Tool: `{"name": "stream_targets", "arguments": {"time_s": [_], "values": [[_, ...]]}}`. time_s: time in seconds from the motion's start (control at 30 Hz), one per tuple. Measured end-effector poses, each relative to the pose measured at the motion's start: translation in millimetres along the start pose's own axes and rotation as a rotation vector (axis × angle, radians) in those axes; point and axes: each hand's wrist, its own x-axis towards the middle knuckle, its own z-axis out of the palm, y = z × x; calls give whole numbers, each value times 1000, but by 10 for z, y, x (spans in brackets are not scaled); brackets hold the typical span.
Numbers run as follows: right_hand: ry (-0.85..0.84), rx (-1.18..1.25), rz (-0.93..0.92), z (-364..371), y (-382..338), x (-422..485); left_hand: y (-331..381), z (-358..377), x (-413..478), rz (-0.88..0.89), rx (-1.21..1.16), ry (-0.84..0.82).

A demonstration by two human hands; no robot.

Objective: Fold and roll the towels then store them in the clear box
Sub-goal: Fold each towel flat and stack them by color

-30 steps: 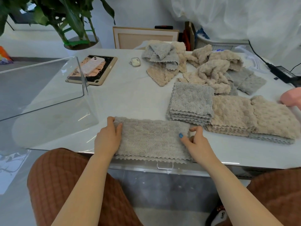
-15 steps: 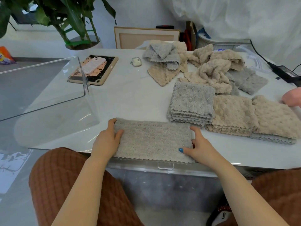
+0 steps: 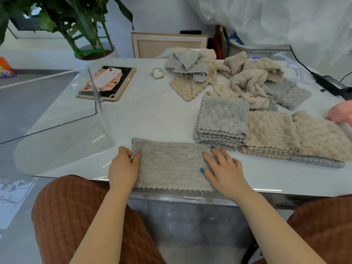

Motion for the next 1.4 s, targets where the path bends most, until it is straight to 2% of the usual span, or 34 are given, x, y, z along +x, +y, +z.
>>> {"name": "stream_targets", "arguments": {"time_s": [0.03, 0.1, 0.13, 0.2, 0.27, 0.3, 0.4, 0.47, 0.53, 0.57, 0.63, 0.7, 0.73, 0.77, 0.83, 0.9, 0.97, 1.07, 1.13, 1.2, 1.27, 1.33, 1.4], "values": [[-54, -10, 18, 68, 0, -9, 26, -20, 0, -13, -34, 14], [-55, 17, 21, 130, 1, -10, 105, -85, 18, -3, -45, 87], [-23, 78, 19, 117, 0, -9, 167, -125, 28, 14, -64, 110], [156, 318, 34, 39, 9, -11, 346, -205, 34, 27, -192, 59], [342, 687, 116, -71, 52, 17, 541, -225, 14, 77, -306, -95], [343, 910, 181, -136, 91, 45, 640, -206, -18, 140, -328, -195], [99, 1539, 385, -337, 165, 79, 919, -51, -238, 367, -364, -530], [-52, 1656, 479, -423, 189, 83, 1068, 98, -406, 432, -404, -736], [-127, 1603, 522, -432, 173, 77, 1133, 199, -511, 384, -460, -892], [-136, 1548, 527, -428, 166, 65, 1135, 236, -528, 355, -493, -885], [-111, 1410, 509, -416, 131, 46, 1081, 245, -493, 308, -499, -641], [-49, 1295, 499, -386, 99, 62, 966, 207, -393, 238, -342, -320], [-23, 1266, 505, -358, 84, 78, 892, 191, -342, 185, -219, -255], [4, 1248, 519, -342, 68, 95, 811, 197, -296, 119, -96, -267], [67, 1241, 557, -297, 59, 137, 705, 234, -249, 5, 67, -425], [116, 1178, 579, -255, 80, 161, 704, 304, -273, -30, 66, -523], [119, 1038, 538, -237, 108, 160, 743, 383, -325, -20, 17, -533], [29, 768, 404, -252, 133, 115, 852, 456, -409, 14, -34, -520], [46, 665, 331, -268, 170, 93, 926, 423, -396, 15, -123, -538], [131, 654, 259, -297, 207, 77, 955, 314, -249, 10, -167, -564], [280, 679, 216, -321, 257, 74, 975, 186, 28, 57, -75, -535], [445, 716, 220, -360, 300, 62, 1039, 123, 331, 158, 88, -429], [604, 723, 253, -407, 354, 49, 1132, 172, 505, 337, 351, -214]]}}
